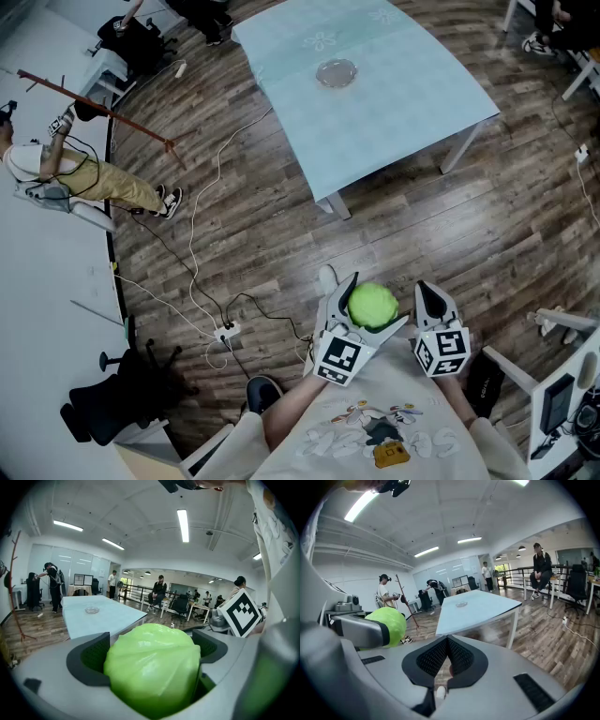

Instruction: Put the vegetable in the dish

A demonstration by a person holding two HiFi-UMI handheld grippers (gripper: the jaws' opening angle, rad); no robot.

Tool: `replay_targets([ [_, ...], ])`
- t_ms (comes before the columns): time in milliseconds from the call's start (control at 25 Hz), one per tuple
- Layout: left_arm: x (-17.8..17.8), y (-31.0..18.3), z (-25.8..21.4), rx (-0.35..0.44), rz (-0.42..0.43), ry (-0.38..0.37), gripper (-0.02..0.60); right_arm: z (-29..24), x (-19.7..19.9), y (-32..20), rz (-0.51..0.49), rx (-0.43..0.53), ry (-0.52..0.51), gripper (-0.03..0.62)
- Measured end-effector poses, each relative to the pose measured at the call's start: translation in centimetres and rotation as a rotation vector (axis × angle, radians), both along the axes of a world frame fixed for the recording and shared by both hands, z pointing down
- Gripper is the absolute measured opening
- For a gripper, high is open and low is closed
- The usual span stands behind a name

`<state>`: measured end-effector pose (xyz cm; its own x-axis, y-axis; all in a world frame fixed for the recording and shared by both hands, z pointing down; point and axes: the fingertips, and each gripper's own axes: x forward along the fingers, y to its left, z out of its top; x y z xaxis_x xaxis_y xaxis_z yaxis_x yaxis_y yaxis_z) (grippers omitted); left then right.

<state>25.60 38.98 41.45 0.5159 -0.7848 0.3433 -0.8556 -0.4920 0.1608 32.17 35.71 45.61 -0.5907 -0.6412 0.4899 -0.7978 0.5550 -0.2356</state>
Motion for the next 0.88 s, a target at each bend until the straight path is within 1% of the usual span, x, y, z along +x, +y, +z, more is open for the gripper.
replay_targets([
  [120, -1.8, 2.5, 0.5, -0.025, -0.035, -0.041, 0.552, -0.5, -1.2, 2.3, -0.001, 0.026, -0.019, 0.018],
  [280, -3.3, 3.2, 0.3, -0.003, -0.106, -0.088, 0.552, -2.0, -2.5, 3.2, -0.054, 0.105, -0.007, 0.018],
  [440, -3.0, 4.0, 0.0, -0.01, -0.124, -0.093, 0.552, -2.8, -2.7, 4.5, -0.106, 0.116, 0.001, 0.018],
  [560, -2.2, 4.4, -0.3, -0.002, -0.13, -0.092, 0.552, -4.0, -2.9, 4.9, -0.146, 0.155, -0.026, 0.018],
  [640, -1.9, 4.8, 0.2, -0.014, -0.134, -0.091, 0.552, -4.0, -3.0, 5.0, -0.161, 0.174, -0.045, 0.018],
  [880, -3.1, 5.0, 0.5, -0.067, -0.154, -0.088, 0.552, -2.8, -2.5, 4.8, -0.133, 0.112, -0.064, 0.018],
])
